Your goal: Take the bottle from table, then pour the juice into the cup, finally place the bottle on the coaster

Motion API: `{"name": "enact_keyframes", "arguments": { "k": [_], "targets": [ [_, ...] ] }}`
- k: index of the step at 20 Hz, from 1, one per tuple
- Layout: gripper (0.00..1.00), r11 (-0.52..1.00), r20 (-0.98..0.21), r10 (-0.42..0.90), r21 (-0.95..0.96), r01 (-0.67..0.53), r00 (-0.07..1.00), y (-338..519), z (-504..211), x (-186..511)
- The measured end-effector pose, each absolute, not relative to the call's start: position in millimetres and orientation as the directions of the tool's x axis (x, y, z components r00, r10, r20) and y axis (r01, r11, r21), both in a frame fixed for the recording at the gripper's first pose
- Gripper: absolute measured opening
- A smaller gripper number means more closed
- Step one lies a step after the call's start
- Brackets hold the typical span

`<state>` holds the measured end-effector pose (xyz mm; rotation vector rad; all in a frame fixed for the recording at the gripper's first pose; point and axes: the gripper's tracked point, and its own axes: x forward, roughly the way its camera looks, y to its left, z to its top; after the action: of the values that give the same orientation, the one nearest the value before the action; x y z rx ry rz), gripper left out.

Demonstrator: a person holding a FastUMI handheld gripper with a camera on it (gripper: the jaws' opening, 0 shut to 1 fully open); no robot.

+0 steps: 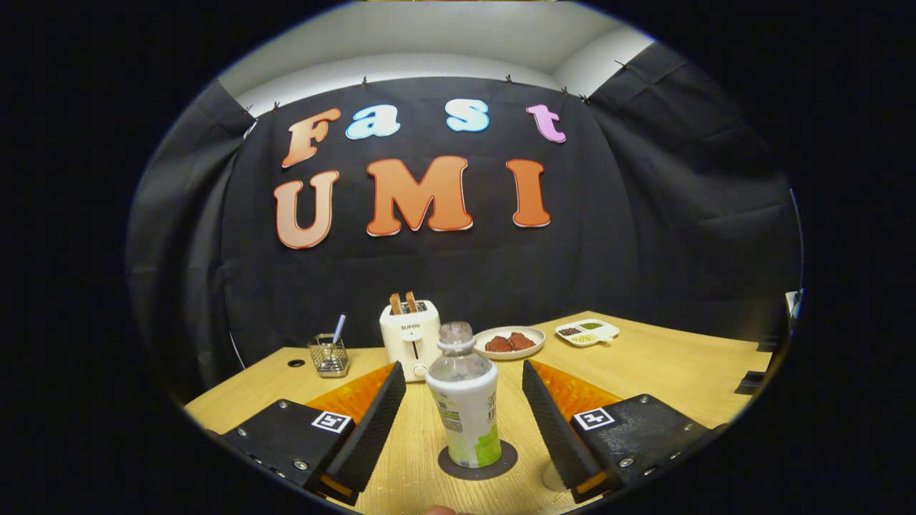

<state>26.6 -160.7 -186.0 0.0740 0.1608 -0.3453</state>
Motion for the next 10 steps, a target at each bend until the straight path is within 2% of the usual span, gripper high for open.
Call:
{"name": "enact_keyframes", "arguments": {
  "k": [5, 10],
  "targets": [
    [0.97, 0.952, -0.071, -0.304, 0.017, 0.306, 0.95, -136.1, -104.8, 12.0],
    [0.97, 0.968, -0.028, -0.251, 0.014, 0.251, 0.968, -106.0, -44.6, -6.6]
  ]
}}
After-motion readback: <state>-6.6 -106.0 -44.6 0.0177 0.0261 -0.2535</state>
